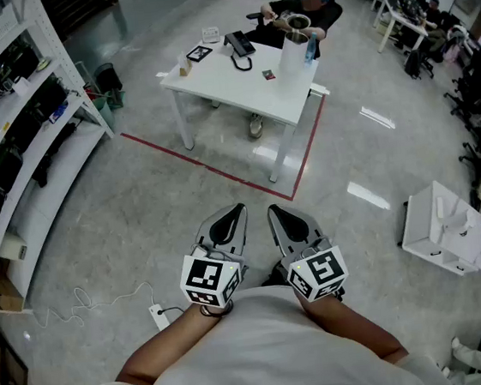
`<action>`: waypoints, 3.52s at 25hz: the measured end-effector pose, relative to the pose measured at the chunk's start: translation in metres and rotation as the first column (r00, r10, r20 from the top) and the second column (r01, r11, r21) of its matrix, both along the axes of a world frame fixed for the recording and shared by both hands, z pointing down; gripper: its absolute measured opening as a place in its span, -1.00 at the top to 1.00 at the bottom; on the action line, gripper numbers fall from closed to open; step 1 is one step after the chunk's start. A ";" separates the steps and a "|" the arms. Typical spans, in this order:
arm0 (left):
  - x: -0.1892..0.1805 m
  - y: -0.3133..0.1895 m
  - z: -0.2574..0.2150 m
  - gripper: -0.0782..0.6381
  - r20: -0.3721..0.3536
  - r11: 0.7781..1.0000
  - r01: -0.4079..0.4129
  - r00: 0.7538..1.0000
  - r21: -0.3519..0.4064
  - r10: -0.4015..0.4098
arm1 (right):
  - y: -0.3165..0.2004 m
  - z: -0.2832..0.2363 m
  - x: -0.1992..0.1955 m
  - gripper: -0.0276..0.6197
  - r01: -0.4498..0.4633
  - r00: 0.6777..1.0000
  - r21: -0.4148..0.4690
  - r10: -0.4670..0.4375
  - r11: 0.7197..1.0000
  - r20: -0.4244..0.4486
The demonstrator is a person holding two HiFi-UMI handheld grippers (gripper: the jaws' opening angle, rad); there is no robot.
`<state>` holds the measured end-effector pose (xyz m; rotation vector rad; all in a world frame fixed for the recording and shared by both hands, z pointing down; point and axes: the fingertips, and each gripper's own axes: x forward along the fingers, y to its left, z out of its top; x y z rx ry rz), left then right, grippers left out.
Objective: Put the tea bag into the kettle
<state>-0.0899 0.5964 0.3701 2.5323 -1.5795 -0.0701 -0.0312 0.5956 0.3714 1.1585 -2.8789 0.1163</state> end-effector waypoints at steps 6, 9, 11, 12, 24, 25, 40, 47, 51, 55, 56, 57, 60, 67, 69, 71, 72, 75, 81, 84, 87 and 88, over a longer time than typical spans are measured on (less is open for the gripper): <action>0.013 -0.036 0.004 0.76 0.008 1.000 -0.003 1.000 0.001 0.003 | -0.035 0.010 0.012 0.88 0.010 1.000 -0.022 -0.009 1.000 0.001; 0.025 -0.060 0.008 0.76 0.011 1.000 -0.001 1.000 -0.003 0.001 | -0.058 0.011 0.025 0.88 0.021 1.000 -0.026 -0.020 0.999 0.018; 0.036 -0.080 0.009 0.76 0.010 1.000 0.002 1.000 -0.005 -0.002 | -0.076 0.012 0.036 0.88 0.027 0.999 -0.028 -0.027 0.999 0.027; 0.042 -0.090 0.008 0.76 0.009 1.000 0.004 1.000 -0.004 -0.004 | -0.086 0.011 0.043 0.88 0.029 0.999 -0.030 -0.028 0.999 0.028; 0.132 -0.181 0.023 0.76 -0.001 0.999 -0.002 1.000 -0.048 0.002 | -0.177 0.022 0.117 0.88 0.096 0.995 -0.071 -0.095 0.993 0.015; 0.136 -0.184 0.024 0.76 0.001 0.999 0.002 1.000 -0.050 -0.002 | -0.181 0.024 0.122 0.88 0.098 0.995 -0.080 -0.097 0.992 0.018; 0.160 -0.245 0.031 0.76 -0.006 0.996 -0.052 0.999 -0.074 0.051 | -0.231 0.037 0.149 0.88 0.047 0.999 -0.125 -0.043 0.991 0.032; 0.157 -0.293 0.037 0.76 -0.012 0.989 -0.117 0.993 -0.088 0.116 | -0.277 0.043 0.147 0.88 -0.022 0.999 -0.144 0.026 0.989 0.024; 0.140 -0.327 0.032 0.76 -0.015 0.988 -0.133 0.991 -0.082 0.132 | -0.310 0.041 0.131 0.88 -0.046 0.999 -0.144 0.049 0.988 0.017; 0.121 -0.361 0.032 0.76 -0.020 0.985 -0.152 0.988 -0.080 0.151 | -0.344 0.042 0.109 0.88 -0.065 0.998 -0.153 0.068 0.986 0.010; 0.113 -0.371 0.034 0.76 -0.028 0.984 -0.156 0.988 -0.088 0.154 | -0.353 0.043 0.102 0.88 -0.067 0.998 -0.157 0.069 0.985 0.007; 0.105 -0.381 0.035 0.76 -0.037 0.983 -0.158 0.987 -0.096 0.155 | -0.361 0.042 0.095 0.88 -0.070 0.997 -0.159 0.072 0.985 0.005; 0.078 -0.409 0.035 0.76 -0.051 0.982 -0.159 0.987 -0.104 0.154 | -0.388 0.039 0.074 0.88 -0.089 0.996 -0.159 0.091 0.983 0.004; 0.028 -0.464 0.021 0.76 -0.062 0.976 -0.205 0.978 -0.066 0.201 | -0.444 0.031 0.017 0.88 -0.120 0.992 -0.148 0.122 0.982 0.003; 0.013 -0.476 0.021 0.76 -0.063 0.975 -0.213 0.976 -0.066 0.209 | -0.456 0.030 0.006 0.88 -0.140 0.990 -0.147 0.142 0.979 0.004; 0.002 -0.486 0.023 0.76 -0.066 0.972 -0.224 0.973 -0.067 0.219 | -0.467 0.031 -0.001 0.88 -0.165 0.986 -0.153 0.167 0.974 0.005; -0.003 -0.490 0.024 0.76 -0.069 0.971 -0.230 0.972 -0.069 0.226 | -0.471 0.032 -0.005 0.88 -0.176 0.984 -0.154 0.178 0.972 0.004; -0.012 -0.502 0.029 0.76 -0.081 0.964 -0.251 0.966 -0.088 0.244 | -0.481 0.032 -0.014 0.88 -0.192 0.981 -0.152 0.193 0.969 -0.011; -0.015 -0.513 0.041 0.76 -0.097 0.953 -0.277 0.959 -0.121 0.266 | -0.491 0.038 -0.019 0.88 -0.211 0.977 -0.169 0.211 0.963 -0.018; -0.016 -0.519 0.044 0.76 -0.089 0.951 -0.280 0.959 -0.128 0.270 | -0.498 0.042 -0.018 0.88 -0.214 0.977 -0.177 0.215 0.961 -0.013; -0.021 -0.529 0.043 0.76 -0.080 0.956 -0.264 0.963 -0.127 0.256 | -0.508 0.042 -0.018 0.88 -0.206 0.978 -0.173 0.208 0.963 -0.003; -0.023 -0.533 0.042 0.76 -0.077 0.959 -0.256 0.966 -0.126 0.248 | -0.513 0.041 -0.018 0.88 -0.201 0.979 -0.170 0.204 0.965 0.000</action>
